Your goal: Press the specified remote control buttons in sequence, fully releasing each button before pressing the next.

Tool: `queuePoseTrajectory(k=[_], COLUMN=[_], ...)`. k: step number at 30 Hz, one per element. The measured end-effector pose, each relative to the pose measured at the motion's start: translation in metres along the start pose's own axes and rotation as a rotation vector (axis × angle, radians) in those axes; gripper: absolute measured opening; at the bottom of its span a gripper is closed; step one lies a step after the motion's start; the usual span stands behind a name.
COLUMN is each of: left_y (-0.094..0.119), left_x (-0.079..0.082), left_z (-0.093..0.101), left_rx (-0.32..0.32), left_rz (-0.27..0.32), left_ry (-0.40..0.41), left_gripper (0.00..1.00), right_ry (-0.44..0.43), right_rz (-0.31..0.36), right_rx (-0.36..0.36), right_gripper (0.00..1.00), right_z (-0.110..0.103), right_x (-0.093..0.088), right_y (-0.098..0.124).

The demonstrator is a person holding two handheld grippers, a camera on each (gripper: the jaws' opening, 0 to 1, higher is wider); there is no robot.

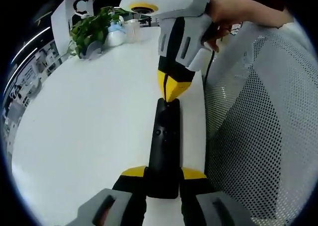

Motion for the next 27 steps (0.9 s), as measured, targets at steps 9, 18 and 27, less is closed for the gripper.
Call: queuePoseTrajectory(k=[9,18,27], left_y=[0.0000,0.0000,0.0000], left_x=[0.0001,0.0002,0.0003], left_z=[0.0001,0.0002,0.0003], left_rx=[0.003,0.002,0.001], left_rz=[0.000,0.000,-0.001], left_ry=[-0.001,-0.003,-0.004], left_gripper=[0.25,0.25,0.25], right_ry=[-0.024,-0.031,-0.049], right_rz=[-0.010,-0.008,0.013], right_rx=[0.015,0.040,0.072], right_gripper=[0.00,0.00,0.00], right_z=[0.0034,0.0009,-0.0021], right_x=[0.0009,0.0003,0.0027], right_y=[0.0001,0.0003,0.0007])
Point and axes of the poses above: the point that each gripper's makers call its tool centre point, and the gripper's own axes: y roughly backward along the fingers, z roughly to its right, x roughly out of its top, the point moved 10 cm from there along y, roughly backward along the fingers, and after that the axes turned 4 degrees about -x, right-handed, at the moved point
